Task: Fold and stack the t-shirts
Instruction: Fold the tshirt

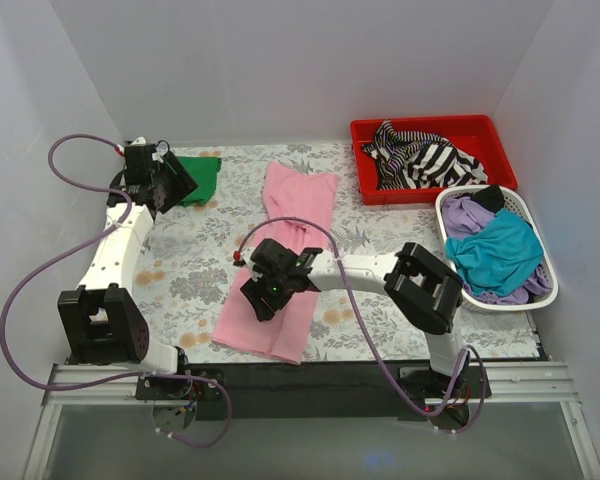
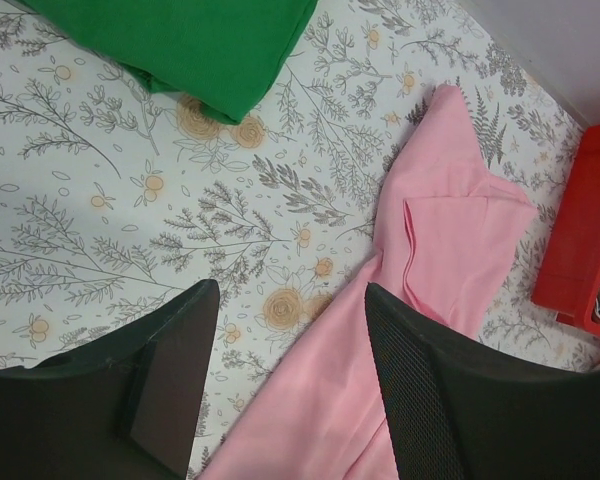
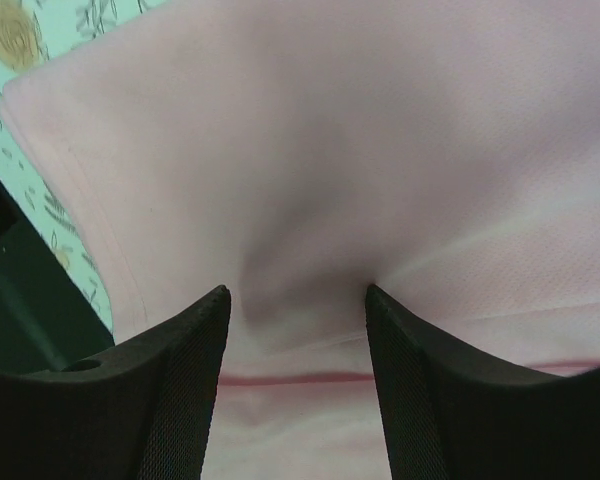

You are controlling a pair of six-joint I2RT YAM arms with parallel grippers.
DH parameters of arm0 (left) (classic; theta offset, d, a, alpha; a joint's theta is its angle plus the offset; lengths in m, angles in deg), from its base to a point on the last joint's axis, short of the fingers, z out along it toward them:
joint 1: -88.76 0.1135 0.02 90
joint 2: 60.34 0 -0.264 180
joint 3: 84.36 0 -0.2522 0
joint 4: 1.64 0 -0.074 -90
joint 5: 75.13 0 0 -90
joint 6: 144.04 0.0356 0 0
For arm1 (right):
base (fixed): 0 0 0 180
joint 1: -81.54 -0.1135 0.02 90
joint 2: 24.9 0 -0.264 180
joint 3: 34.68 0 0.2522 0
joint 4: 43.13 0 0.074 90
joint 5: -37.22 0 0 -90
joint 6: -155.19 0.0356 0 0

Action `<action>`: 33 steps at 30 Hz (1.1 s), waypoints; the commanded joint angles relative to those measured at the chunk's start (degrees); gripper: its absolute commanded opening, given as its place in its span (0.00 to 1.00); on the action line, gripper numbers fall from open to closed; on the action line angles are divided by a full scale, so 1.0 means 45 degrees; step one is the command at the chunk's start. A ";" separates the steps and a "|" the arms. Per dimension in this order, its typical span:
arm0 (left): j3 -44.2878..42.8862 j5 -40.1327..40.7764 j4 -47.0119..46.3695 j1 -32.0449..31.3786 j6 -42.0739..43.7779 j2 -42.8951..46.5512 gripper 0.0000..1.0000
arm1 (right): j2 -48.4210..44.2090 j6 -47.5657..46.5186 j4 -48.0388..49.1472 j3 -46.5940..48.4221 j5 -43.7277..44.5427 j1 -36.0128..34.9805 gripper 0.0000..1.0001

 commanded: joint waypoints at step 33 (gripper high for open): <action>-0.5945 -0.9861 -0.4618 -0.2206 -0.0103 -0.8964 0.49 | -0.2086 -0.0540 -0.1561 0.1940 0.4308 0.5772 0.70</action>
